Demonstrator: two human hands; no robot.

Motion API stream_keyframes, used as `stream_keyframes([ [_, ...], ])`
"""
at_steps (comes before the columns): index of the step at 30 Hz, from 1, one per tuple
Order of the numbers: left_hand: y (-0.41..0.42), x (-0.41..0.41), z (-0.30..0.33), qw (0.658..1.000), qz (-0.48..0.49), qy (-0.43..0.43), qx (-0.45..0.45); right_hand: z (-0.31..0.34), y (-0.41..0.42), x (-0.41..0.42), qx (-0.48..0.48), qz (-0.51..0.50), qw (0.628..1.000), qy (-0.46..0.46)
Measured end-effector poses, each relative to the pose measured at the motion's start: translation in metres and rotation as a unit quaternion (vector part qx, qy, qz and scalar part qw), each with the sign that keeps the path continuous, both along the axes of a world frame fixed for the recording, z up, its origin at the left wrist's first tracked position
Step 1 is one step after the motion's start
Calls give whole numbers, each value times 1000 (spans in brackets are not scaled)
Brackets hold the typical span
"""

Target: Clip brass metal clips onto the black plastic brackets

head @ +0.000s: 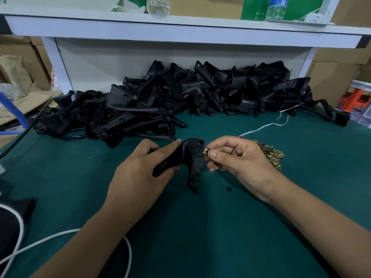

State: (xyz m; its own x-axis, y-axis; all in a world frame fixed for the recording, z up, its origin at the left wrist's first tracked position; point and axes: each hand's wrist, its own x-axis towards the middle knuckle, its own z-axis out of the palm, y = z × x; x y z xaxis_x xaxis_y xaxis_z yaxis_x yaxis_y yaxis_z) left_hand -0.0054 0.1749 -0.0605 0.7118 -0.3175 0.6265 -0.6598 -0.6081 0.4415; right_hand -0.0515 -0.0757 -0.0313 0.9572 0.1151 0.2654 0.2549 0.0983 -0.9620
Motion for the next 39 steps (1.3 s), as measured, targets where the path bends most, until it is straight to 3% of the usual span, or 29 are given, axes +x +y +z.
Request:
stream_keyframes([
  [13, -1, -1, 1, 1000, -7, 15, 0, 2, -1, -4, -27, -14, 999, -24],
  [19, -2, -3, 0, 999, -14, 27, 19, 10, 1, -7, -90, -35, 993, -63],
  [23, -3, -4, 1, 1000, -7, 16, 25, 8, 7, -7, -67, -42, 995, -65],
  [29, 0, -4, 3, 993, -102, 64, 1, 12, -4, -10, -58, 41, 997, -29],
  [34, -1, -4, 6, 984, -155, 92, 1, 9, -2, -6, -17, 51, 998, -38],
  [39, -1, -5, 5, 983, -157, 90, 10, 5, 3, -5, -108, 50, 989, -85],
])
